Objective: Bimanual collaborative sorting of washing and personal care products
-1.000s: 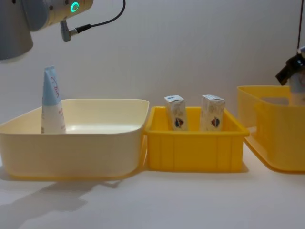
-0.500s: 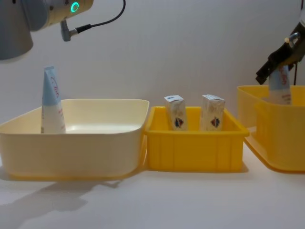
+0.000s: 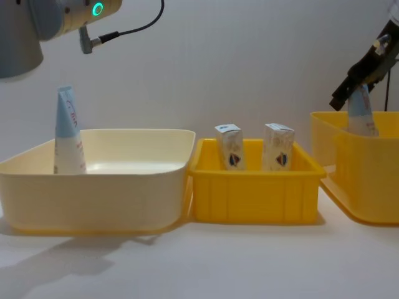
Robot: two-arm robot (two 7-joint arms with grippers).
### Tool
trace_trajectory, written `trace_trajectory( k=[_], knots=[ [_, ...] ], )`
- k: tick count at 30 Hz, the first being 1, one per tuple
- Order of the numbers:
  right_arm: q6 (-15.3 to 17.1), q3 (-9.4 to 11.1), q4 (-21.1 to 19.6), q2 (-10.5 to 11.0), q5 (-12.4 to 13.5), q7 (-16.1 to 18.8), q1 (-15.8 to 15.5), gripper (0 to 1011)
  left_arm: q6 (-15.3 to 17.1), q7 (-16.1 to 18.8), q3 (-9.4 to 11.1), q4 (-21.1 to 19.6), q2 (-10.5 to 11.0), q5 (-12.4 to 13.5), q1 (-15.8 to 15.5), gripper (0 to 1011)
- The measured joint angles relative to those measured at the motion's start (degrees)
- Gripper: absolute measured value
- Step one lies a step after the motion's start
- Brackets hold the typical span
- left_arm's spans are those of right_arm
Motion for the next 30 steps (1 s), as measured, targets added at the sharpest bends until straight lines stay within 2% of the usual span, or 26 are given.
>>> trace_trajectory(
  k=[5, 14, 30],
  knots=[
    [-1.43, -0.48, 3.14, -0.76, -0.87, 2.03, 1.72, 1001, 0.0, 0.0, 0.0, 0.0, -0.03, 0.0, 0.0, 1003],
    [-2.89, -1.01, 6.3, -1.51, -1.71, 3.92, 3.41, 1001, 0.0, 0.0, 0.0, 0.0, -0.01, 0.0, 0.0, 1004],
    [-3.78, -1.3, 8.27, -1.99, -2.27, 5.17, 4.47, 1001, 0.0, 0.0, 0.0, 0.0, -0.02, 0.0, 0.0, 1003]
  ],
)
